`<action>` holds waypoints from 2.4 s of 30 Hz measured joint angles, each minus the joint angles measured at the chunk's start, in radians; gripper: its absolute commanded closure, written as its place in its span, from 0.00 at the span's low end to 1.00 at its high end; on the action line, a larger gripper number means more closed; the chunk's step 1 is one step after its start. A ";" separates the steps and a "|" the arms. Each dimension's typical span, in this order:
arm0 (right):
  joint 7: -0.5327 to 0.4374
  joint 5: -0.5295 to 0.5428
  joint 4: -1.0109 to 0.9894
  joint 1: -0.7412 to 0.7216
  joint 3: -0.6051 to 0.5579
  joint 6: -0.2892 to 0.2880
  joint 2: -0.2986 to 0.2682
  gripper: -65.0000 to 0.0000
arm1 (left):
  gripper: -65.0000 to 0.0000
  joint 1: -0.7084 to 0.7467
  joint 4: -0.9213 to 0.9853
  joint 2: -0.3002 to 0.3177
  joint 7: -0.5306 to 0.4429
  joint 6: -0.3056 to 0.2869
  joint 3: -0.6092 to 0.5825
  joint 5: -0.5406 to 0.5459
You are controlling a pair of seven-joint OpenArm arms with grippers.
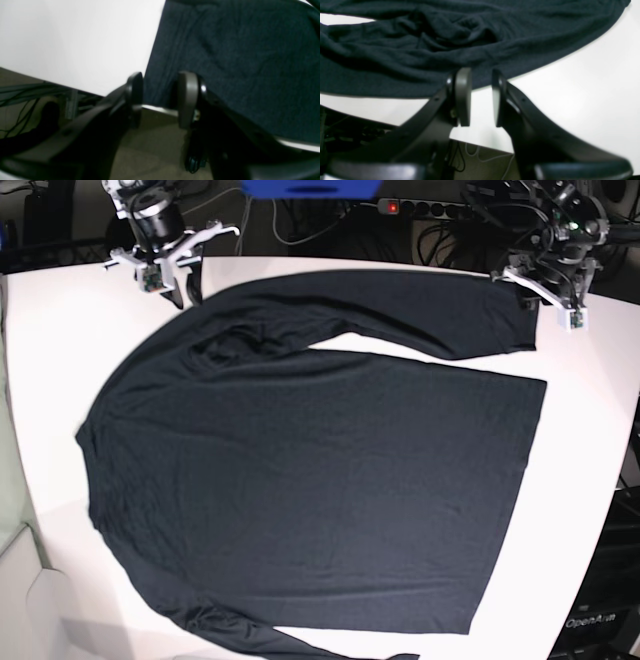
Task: Fold the T-shirt properly
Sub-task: 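Close the left gripper on the shoulder edge near the sleeve, then lower the right gripper and pinch the shoulder edge of the shirt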
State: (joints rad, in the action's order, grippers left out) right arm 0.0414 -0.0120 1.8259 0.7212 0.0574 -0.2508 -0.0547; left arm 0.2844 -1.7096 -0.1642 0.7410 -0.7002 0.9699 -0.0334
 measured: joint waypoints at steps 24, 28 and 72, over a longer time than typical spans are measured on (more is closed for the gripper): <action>0.000 0.000 0.000 0.002 0.003 0.000 0.000 0.75 | 1.00 -0.019 0.098 0.017 -0.090 0.016 0.000 -0.011; 0.000 0.000 0.000 0.002 0.003 0.000 0.000 0.75 | 1.00 -0.060 0.097 0.017 -0.041 0.015 0.000 -0.053; 0.410 0.137 -0.011 -0.249 0.350 -0.233 0.216 0.61 | 1.00 -0.055 0.087 0.017 -0.032 0.012 -0.003 -0.055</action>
State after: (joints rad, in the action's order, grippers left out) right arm 0.4519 0.1246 1.8153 0.4725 0.4072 -0.4835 0.1612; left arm 0.2291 -1.6230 -0.1474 0.7090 -0.6884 0.9665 -0.0887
